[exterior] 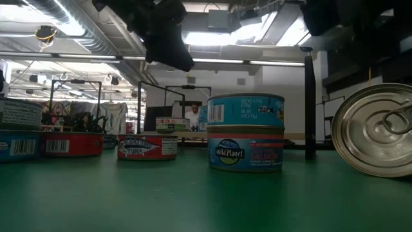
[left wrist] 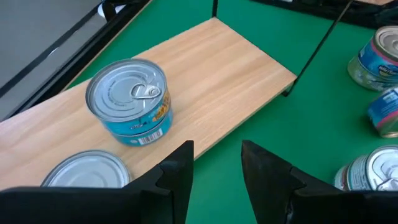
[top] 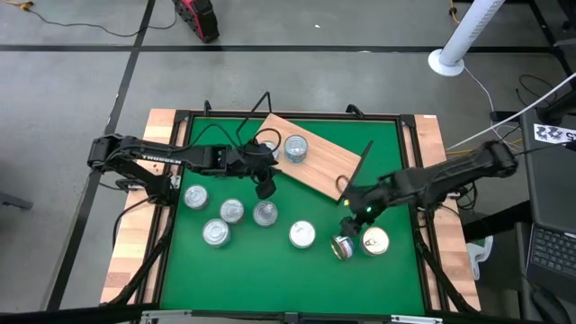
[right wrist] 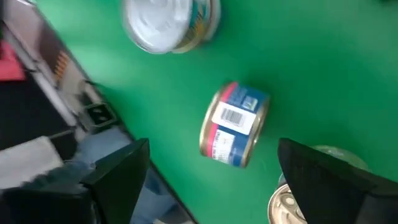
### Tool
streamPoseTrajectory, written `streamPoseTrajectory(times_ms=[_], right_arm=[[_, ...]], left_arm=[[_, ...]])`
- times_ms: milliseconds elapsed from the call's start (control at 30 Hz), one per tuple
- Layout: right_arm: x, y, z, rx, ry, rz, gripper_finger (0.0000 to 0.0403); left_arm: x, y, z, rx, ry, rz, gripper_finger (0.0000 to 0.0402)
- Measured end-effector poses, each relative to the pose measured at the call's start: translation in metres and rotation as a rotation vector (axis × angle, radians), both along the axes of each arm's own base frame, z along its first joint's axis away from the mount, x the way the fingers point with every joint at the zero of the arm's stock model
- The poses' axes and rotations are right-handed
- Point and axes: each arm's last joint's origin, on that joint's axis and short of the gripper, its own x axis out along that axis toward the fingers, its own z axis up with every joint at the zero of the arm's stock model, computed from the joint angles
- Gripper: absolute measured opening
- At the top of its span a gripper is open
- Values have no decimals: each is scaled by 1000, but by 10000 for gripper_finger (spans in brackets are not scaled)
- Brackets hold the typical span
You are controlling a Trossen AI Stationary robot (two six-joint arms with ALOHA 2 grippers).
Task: Stack canned seafood by type on shelf
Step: Put the blue-pink tuna can on the shelf
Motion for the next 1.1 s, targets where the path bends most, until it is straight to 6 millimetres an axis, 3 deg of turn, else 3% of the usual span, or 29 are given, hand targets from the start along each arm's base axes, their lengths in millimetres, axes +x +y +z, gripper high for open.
streamPoseTrajectory(times_ms=[267,700,1100], right_arm=[[12,26,-34,-45,143,3,355],[11,46,-43,-154,111,-20,355],[19,56,-69,-168,196,24,341]], left_arm=[[-2,0,-8,10,26,-9,129],[-2,-1,-8,-6,19,2,129],[-2,-1,-8,-7,20,3,129]])
